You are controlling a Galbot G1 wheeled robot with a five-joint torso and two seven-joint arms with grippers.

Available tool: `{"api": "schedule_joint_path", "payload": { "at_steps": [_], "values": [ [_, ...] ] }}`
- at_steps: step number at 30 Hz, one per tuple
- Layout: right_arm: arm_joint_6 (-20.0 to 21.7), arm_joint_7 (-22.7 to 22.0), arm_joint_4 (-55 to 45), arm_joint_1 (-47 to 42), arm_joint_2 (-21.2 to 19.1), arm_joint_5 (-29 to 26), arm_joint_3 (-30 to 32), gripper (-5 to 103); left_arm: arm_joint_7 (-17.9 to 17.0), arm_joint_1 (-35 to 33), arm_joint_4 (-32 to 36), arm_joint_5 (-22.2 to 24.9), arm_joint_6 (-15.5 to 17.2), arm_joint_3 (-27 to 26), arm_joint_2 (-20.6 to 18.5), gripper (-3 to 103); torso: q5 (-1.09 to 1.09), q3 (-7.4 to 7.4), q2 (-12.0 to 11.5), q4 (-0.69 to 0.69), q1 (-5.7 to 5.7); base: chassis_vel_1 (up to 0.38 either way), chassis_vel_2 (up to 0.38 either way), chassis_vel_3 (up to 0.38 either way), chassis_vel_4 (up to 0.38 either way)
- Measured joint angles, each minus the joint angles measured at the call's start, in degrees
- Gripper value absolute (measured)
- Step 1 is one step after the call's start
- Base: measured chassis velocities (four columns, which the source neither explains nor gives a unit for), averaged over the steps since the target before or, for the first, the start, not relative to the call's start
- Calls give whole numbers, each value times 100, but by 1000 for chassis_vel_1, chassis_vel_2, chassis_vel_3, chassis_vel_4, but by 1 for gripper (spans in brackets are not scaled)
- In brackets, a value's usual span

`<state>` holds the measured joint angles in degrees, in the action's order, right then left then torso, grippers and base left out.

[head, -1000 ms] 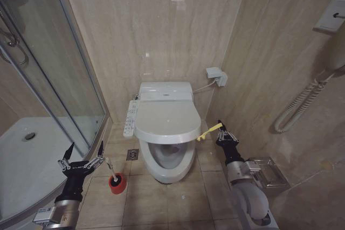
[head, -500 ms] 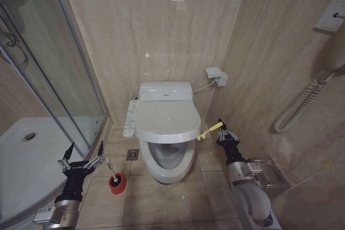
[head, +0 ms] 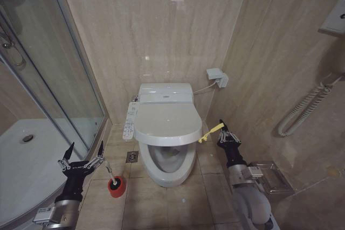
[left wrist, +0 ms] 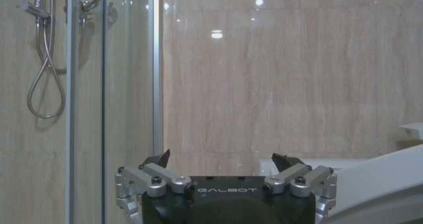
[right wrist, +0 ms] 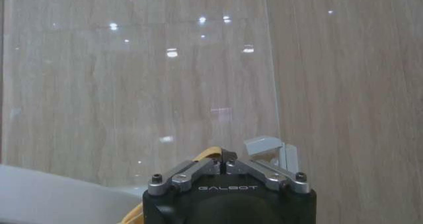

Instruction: Open the toilet lid, clean the toilet bowl with a toilet brush, close the toilet lid, and flush.

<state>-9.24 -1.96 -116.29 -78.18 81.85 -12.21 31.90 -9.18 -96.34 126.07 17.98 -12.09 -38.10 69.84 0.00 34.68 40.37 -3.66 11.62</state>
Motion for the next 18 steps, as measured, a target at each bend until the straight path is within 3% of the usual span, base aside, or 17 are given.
{"api": "schedule_joint_path", "payload": {
  "at_steps": [18],
  "values": [
    [32,-174,9,123,1,100,-38,1,0,1,0,0,0,0,0,100,-1,1,-1,-2,4,-46,50,49,-48]
  ]
}}
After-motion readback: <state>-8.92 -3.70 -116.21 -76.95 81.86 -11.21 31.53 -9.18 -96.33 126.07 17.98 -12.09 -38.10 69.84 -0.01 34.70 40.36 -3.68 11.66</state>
